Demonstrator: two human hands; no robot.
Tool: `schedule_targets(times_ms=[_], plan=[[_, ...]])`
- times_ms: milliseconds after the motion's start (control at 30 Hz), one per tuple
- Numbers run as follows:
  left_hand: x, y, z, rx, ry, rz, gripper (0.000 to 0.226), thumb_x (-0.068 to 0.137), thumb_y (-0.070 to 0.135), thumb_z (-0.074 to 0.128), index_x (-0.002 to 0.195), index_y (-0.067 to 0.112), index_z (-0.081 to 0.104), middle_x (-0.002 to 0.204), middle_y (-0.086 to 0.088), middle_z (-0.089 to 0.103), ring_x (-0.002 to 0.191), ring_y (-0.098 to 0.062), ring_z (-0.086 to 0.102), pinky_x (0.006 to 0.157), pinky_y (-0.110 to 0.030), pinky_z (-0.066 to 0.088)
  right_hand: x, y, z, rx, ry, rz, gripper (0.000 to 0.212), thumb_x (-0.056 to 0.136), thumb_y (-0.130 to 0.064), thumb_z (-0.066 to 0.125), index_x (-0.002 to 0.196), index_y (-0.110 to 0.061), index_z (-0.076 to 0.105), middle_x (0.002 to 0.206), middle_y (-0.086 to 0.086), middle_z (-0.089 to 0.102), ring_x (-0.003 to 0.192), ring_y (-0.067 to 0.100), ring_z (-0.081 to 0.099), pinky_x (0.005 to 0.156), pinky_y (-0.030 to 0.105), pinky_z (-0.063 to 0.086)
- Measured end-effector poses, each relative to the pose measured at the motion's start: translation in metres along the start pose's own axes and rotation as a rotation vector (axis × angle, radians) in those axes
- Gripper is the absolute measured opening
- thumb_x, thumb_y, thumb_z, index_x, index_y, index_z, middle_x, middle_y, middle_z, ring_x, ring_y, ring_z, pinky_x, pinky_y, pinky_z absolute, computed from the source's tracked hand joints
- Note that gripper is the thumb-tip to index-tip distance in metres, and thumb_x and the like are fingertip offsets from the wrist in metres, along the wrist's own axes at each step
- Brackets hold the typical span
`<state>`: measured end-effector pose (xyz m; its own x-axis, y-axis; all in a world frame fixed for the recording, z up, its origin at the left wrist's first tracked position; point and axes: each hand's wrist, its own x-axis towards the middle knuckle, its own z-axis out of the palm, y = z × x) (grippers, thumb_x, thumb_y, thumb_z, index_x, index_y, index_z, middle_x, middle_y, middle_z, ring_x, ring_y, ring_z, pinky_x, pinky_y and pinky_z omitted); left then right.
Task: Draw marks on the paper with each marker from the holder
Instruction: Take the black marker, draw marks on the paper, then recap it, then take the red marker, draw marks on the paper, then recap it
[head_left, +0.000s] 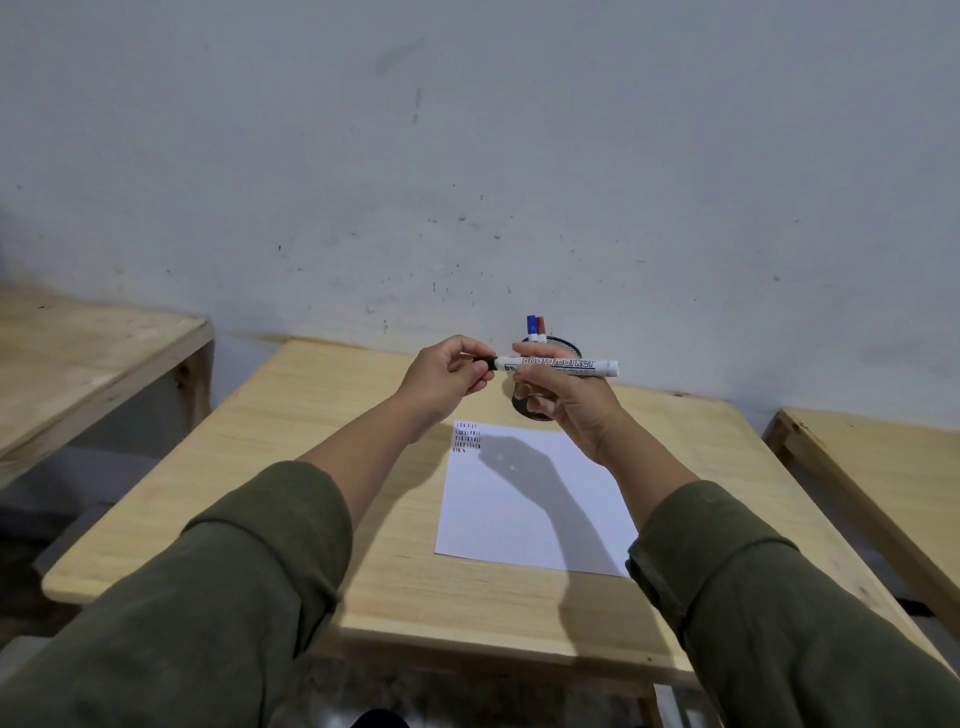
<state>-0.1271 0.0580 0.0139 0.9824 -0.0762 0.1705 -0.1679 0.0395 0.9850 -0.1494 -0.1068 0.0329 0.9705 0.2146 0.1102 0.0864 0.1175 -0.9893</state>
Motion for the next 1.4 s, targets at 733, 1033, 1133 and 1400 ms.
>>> schedule_targets(times_ms=[733,1033,1133,1400], plan=[[0.028,0.008,0.002,-0.130,0.067,-0.012,0.023,0.093,-0.001,0.047,0.107,0.006,0.063,0.089,-0.003,0.064,0.083,-0.008,0.061,0.081,-0.010,0.053,0.005,-0.025,-0.016,0.142,-0.342,0.184,0.050,0.084,-0.026,0.052,0.132,-0.014,0.052,0.114,0.005,0.066,0.102,0.020,0.066,0.082,0.025,0.054],[0.027,0.016,0.014,-0.093,0.088,-0.019,0.019,0.090,0.012,0.056,0.092,0.030,0.062,0.090,0.002,0.068,0.093,-0.013,0.062,0.089,-0.026,0.048,0.014,-0.011,-0.014,-0.232,-0.047,0.041,0.038,0.090,-0.006,0.060,0.126,-0.017,0.059,0.094,0.007,0.068,0.062,0.011,0.064,0.057,0.019,0.044],[0.030,0.016,0.017,-0.136,0.098,-0.065,0.019,0.092,0.009,0.052,0.092,0.026,0.060,0.088,0.007,0.065,0.096,-0.014,0.057,0.091,-0.027,0.043,0.014,-0.007,-0.010,-0.294,-0.020,-0.005,0.040,0.091,-0.003,0.057,0.128,-0.015,0.058,0.091,0.004,0.068,0.051,0.006,0.059,0.051,0.017,0.040],[0.036,0.020,0.021,-0.206,-0.036,-0.085,0.022,0.096,0.007,0.043,0.095,0.023,0.058,0.092,0.009,0.061,0.092,-0.006,0.055,0.102,-0.031,0.038,0.018,-0.002,-0.021,-0.110,-0.043,0.022,0.035,0.091,0.001,0.052,0.110,-0.026,0.064,0.092,0.009,0.068,0.051,0.010,0.056,0.051,0.020,0.038]])
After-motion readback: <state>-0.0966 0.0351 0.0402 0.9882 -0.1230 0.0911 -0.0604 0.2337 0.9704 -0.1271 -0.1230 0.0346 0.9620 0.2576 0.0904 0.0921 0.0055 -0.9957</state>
